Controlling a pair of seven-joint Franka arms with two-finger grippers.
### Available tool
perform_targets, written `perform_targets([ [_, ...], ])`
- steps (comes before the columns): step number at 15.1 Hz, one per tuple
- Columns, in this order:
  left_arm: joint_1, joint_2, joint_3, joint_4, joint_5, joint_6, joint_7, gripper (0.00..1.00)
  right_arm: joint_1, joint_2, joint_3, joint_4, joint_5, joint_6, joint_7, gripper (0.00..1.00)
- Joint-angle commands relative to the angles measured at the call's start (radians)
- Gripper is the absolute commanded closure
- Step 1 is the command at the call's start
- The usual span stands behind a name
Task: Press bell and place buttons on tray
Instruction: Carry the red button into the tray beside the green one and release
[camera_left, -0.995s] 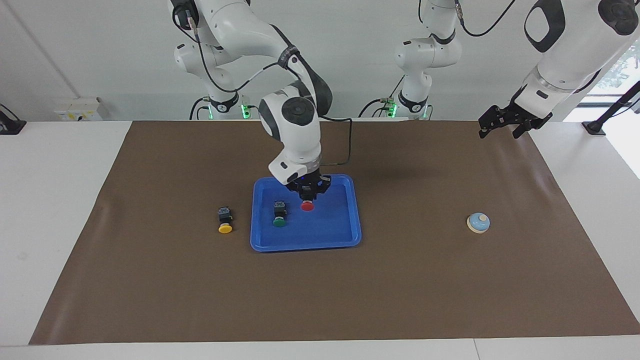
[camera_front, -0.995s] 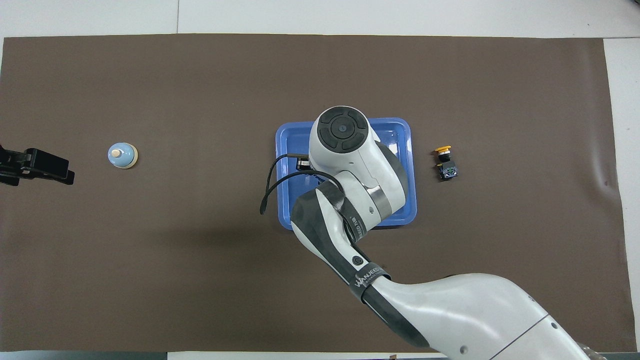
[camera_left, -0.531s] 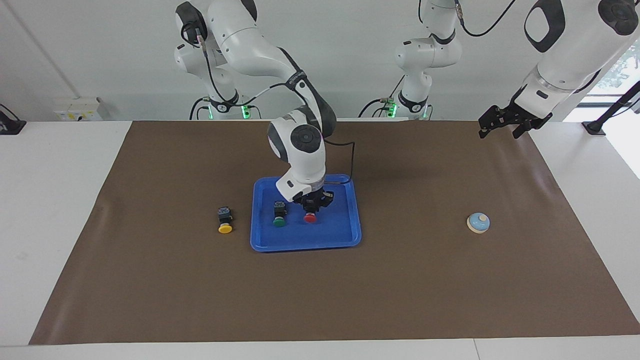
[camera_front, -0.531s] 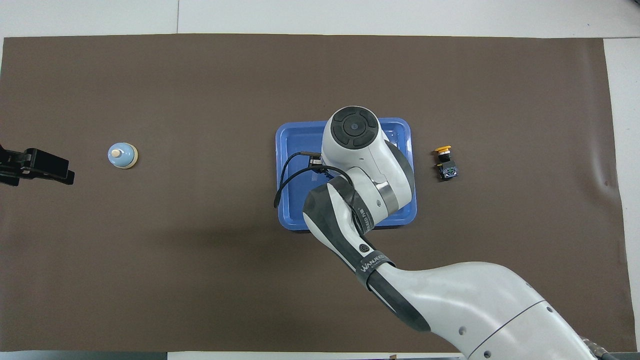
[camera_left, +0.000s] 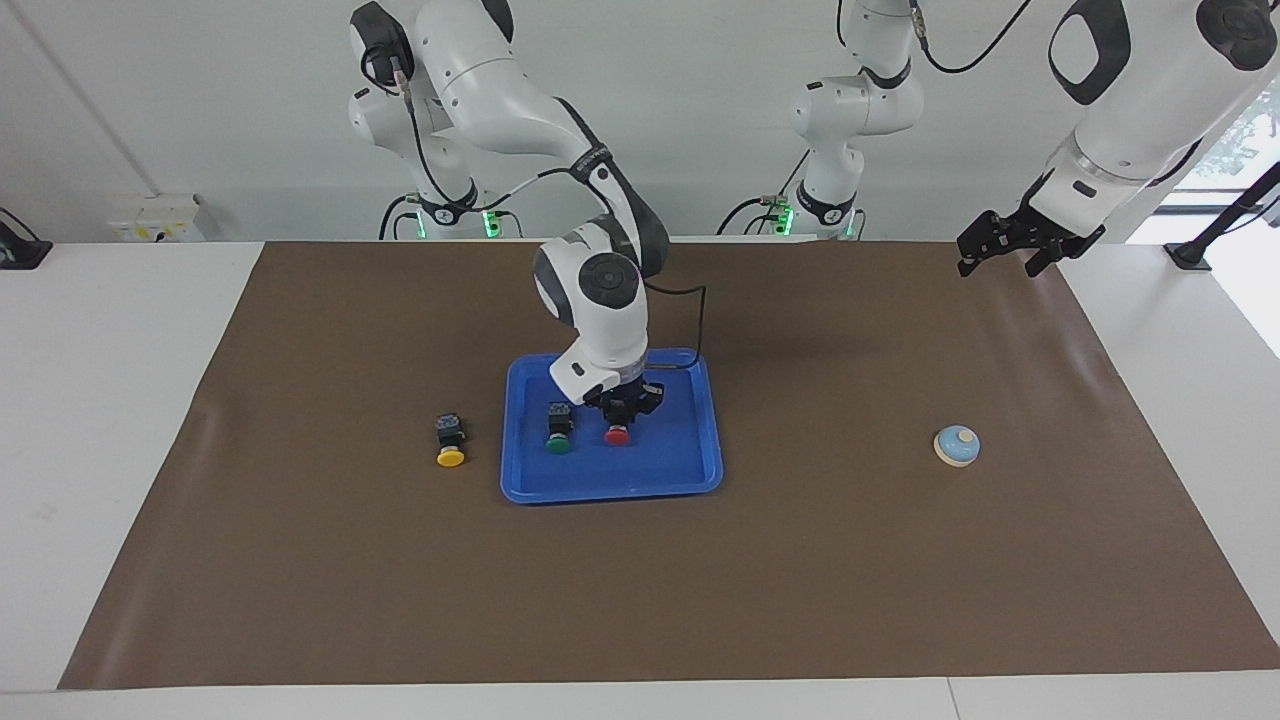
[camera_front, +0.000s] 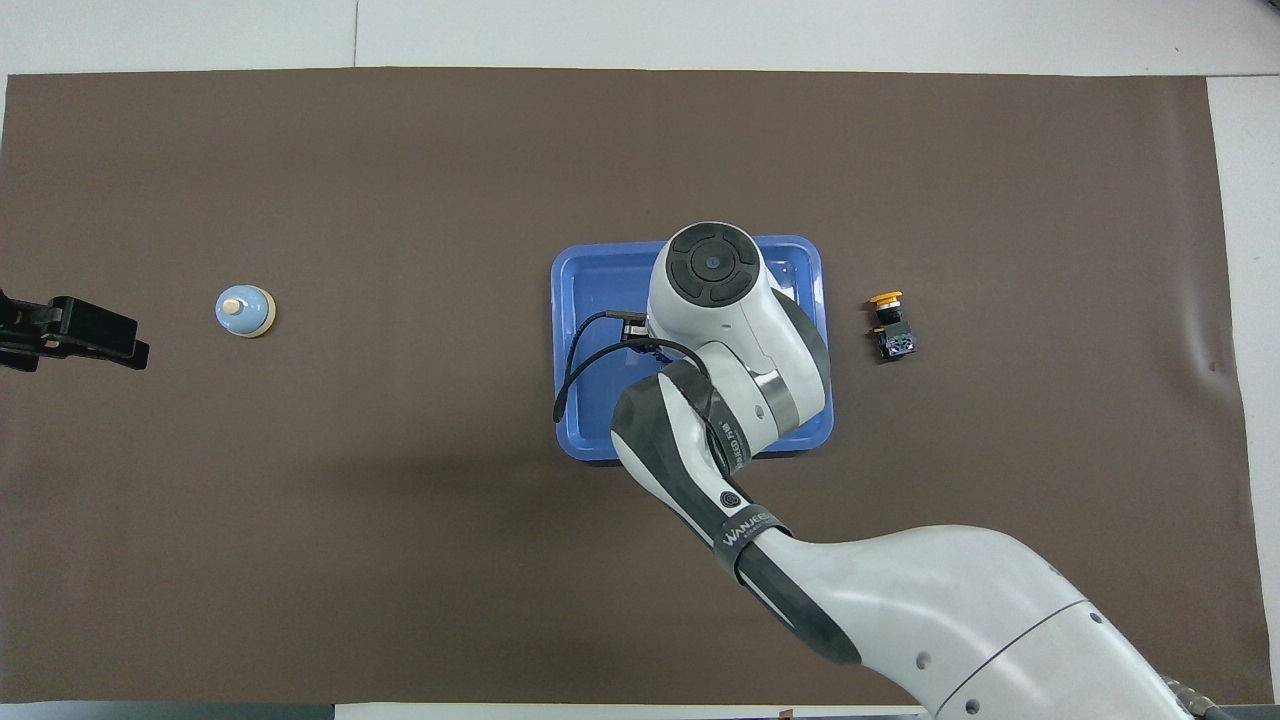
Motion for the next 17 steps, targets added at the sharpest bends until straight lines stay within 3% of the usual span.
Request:
perform_targets([
  [1, -0.004, -0.025, 0.007, -0.03, -0.01, 0.016, 0.0, 0.0, -0.027, -0.052, -0.001, 0.043, 0.02, -0.108, -0.029, 0.0],
  [3, -0.004, -0.025, 0.007, -0.029, -0.01, 0.016, 0.0, 0.0, -0.068, -0.1, -0.002, 0.045, 0.017, -0.128, -0.078, 0.0],
  [7, -0.004, -0.025, 0.007, -0.029, -0.01, 0.016, 0.0, 0.0, -0.248, -0.189, -0.004, 0.026, 0.012, -0.199, -0.4, 0.0],
  [10, -0.004, -0.025, 0.007, -0.029, -0.01, 0.016, 0.0, 0.0, -0.326, -0.233, -0.007, -0.055, 0.004, -0.21, -0.585, 0.0],
  [12, -0.004, -0.025, 0.007, -0.03, -0.01, 0.016, 0.0, 0.0, -0.372, -0.264, -0.005, -0.15, 0.001, -0.16, -0.691, 0.0],
  [15, -0.004, -0.025, 0.007, -0.029, -0.01, 0.016, 0.0, 0.0, -0.377, -0.301, -0.005, -0.303, 0.001, 0.021, -0.704, 0.0],
  [17, -0.004, -0.025, 0.007, -0.029, -0.01, 0.016, 0.0, 0.0, -0.377, -0.3, -0.005, -0.325, 0.001, 0.043, -0.706, 0.0],
])
